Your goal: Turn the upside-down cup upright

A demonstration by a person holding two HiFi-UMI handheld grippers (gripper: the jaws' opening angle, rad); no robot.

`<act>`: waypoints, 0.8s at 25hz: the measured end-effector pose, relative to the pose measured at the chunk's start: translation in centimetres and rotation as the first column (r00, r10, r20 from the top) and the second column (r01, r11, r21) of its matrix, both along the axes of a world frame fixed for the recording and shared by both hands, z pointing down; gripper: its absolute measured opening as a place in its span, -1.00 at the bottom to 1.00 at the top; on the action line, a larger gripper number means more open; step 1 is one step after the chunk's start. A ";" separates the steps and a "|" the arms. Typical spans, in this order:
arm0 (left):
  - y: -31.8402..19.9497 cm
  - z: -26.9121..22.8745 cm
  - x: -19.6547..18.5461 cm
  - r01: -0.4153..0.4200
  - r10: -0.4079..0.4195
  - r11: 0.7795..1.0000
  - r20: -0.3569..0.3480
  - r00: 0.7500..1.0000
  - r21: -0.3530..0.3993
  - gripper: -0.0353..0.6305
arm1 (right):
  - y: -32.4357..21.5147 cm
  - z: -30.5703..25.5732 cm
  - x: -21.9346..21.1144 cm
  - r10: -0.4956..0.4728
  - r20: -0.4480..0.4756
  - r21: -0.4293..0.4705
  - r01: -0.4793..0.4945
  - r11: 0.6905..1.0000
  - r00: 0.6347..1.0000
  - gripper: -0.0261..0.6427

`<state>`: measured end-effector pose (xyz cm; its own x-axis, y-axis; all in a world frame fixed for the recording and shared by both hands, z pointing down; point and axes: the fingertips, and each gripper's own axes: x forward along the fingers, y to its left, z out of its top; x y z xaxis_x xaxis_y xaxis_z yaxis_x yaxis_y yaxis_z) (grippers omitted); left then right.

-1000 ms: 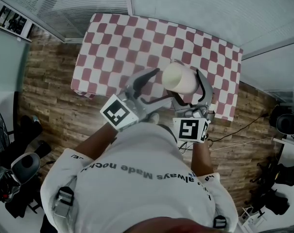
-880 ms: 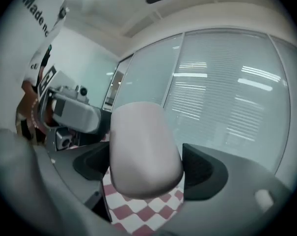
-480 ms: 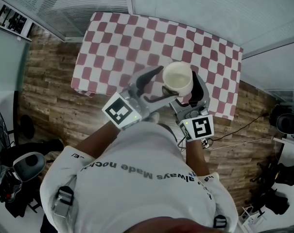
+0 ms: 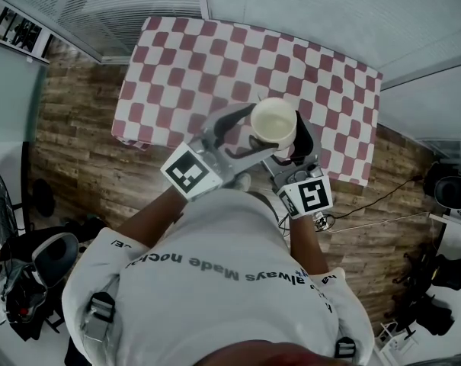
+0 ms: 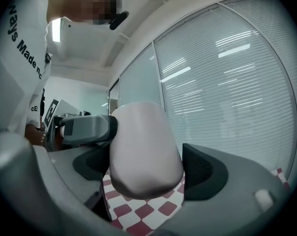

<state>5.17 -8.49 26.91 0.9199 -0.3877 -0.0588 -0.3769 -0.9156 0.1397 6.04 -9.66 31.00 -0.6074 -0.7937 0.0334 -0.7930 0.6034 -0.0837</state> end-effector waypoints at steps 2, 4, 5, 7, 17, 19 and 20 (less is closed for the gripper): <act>-0.1 0.4 0.0 -0.006 0.005 1.000 0.014 1.000 0.006 0.12 | -0.1 0.5 -0.1 -0.002 -0.010 -0.015 0.002 1.000 1.000 0.43; -0.1 1.0 -0.1 -0.014 0.013 1.000 0.031 0.999 0.010 0.12 | -0.3 1.1 -0.2 -0.004 -0.028 -0.028 0.004 1.000 1.000 0.43; -0.2 1.3 -0.1 -0.019 0.019 1.000 0.043 0.999 0.012 0.12 | -0.3 1.5 -0.3 -0.005 -0.037 -0.036 0.004 0.999 0.999 0.43; -0.4 2.2 0.0 -0.033 0.032 0.999 0.068 0.997 0.018 0.12 | -0.6 2.4 -0.4 -0.006 -0.055 -0.056 0.003 0.998 0.998 0.43; -1.4 8.5 0.4 -0.077 0.075 0.997 0.156 0.985 0.009 0.11 | -1.6 9.5 -0.4 -0.023 -0.146 -0.190 -0.005 0.982 0.989 0.42; -1.4 10.1 0.3 -0.084 0.080 0.996 0.181 0.980 0.011 0.11 | -1.8 10.9 -0.5 -0.027 -0.154 -0.216 -0.007 0.976 0.988 0.41; -1.4 11.0 0.4 -0.087 0.084 0.996 0.193 0.978 0.006 0.11 | -1.8 11.7 -0.6 -0.029 -0.157 -0.227 -0.007 0.974 0.987 0.41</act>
<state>5.53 -9.92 37.87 0.9441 -0.3077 0.1180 -0.3160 -0.9469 0.0588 5.47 -11.50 42.73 -0.5885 -0.7475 0.3081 -0.8006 0.5920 -0.0930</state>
